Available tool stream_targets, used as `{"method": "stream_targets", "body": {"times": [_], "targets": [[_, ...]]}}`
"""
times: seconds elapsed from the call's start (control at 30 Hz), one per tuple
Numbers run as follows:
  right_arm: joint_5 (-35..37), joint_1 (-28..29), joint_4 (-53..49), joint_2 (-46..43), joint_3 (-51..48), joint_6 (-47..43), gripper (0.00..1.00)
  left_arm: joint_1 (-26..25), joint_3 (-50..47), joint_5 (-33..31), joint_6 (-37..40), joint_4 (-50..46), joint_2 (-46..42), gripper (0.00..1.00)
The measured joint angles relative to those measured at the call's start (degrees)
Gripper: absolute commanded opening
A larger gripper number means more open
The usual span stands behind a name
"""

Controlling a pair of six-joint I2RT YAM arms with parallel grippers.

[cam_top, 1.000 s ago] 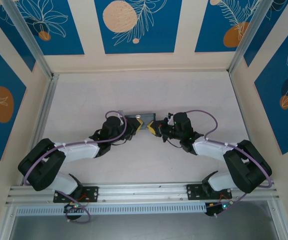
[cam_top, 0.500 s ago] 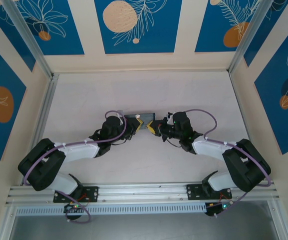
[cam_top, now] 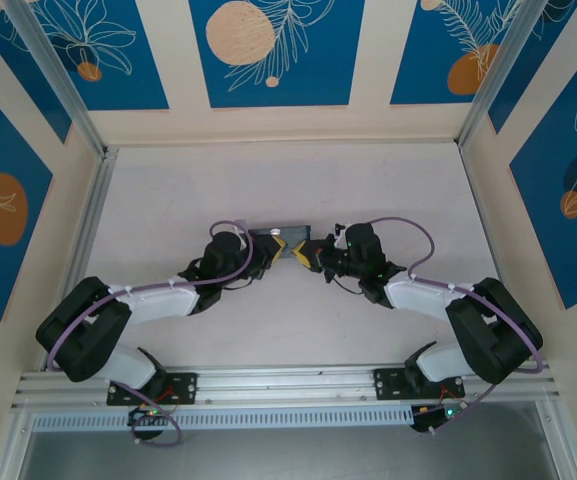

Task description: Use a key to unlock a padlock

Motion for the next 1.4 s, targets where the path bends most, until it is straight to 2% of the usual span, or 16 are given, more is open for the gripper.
{"method": "stream_targets", "body": {"times": [0.47, 0.73, 1.13, 1.4], "targets": [[0.2, 0.3, 0.9, 0.0, 0.1, -5.7, 0.00, 0.0, 0.1, -0.1, -0.9, 0.1, 0.0, 0.00], [0.0, 0.2, 4.9, 2.7, 0.1, -7.1, 0.00, 0.1, 0.1, -1.6, -3.3, 0.2, -0.1, 0.00], [-1.5, -0.1, 11.6, 6.3, 0.1, -6.1, 0.00, 0.1, 0.1, -3.6, -4.5, -0.3, -1.0, 0.00], [-3.3, -0.4, 18.1, 10.5, 0.1, -0.2, 0.00, 0.4, 0.1, -5.1, -4.2, -1.1, -1.1, 0.00]]}}
